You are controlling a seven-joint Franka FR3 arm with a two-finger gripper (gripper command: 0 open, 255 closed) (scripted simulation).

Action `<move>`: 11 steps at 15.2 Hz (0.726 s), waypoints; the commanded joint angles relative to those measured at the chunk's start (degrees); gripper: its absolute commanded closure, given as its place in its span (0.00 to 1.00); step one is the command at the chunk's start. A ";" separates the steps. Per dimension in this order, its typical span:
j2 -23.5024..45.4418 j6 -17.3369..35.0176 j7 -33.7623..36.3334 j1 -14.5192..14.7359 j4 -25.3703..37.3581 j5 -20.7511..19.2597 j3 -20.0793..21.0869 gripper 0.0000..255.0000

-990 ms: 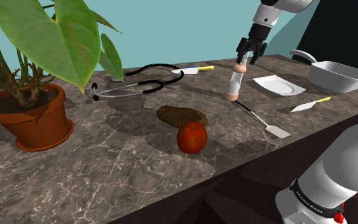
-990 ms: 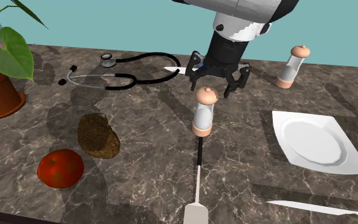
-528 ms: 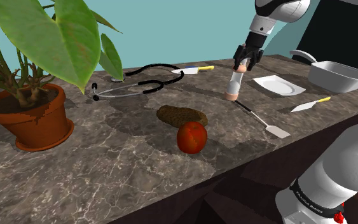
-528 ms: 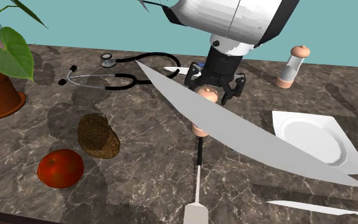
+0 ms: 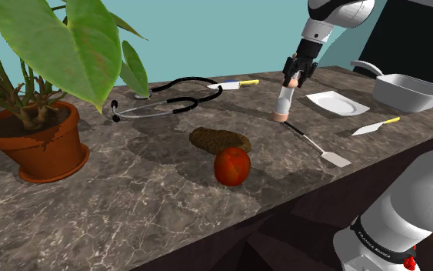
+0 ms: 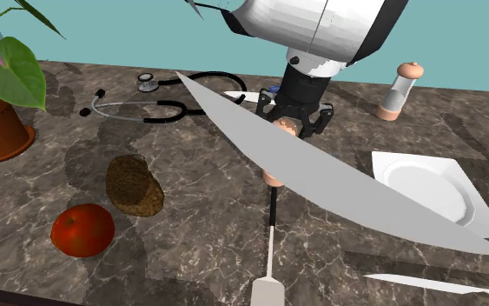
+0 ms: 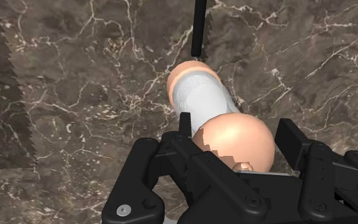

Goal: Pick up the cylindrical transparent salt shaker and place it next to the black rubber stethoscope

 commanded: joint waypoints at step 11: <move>-0.19 -1.50 0.25 0.00 1.33 -0.10 0.05 1.00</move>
